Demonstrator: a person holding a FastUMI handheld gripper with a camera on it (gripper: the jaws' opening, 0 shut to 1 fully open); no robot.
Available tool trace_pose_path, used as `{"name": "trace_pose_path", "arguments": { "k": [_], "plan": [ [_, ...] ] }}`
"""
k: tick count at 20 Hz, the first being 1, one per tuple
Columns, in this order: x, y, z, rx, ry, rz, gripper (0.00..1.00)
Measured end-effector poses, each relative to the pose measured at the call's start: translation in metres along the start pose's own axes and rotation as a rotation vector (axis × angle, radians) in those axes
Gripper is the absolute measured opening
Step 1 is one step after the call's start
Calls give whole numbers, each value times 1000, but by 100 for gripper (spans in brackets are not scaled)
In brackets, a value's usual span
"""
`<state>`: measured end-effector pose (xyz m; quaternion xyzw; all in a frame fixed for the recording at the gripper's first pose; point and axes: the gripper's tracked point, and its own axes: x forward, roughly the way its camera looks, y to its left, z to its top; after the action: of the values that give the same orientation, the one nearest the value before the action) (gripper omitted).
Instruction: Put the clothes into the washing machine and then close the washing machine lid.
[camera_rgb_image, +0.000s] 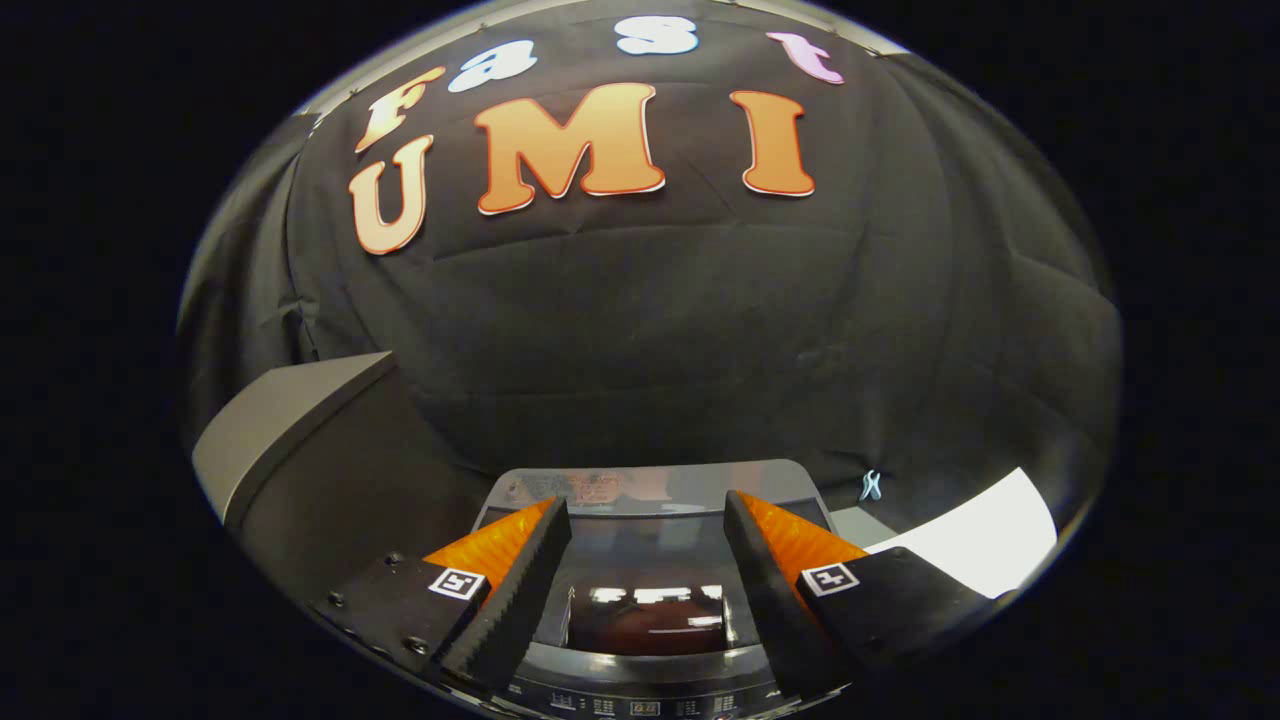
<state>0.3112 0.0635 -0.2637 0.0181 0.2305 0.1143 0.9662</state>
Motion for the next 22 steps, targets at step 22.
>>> {"name": "trace_pose_path", "arguments": {
  "k": [22],
  "plan": [
    [-220,33,115,-3,-338,14,96]
  ]
}}
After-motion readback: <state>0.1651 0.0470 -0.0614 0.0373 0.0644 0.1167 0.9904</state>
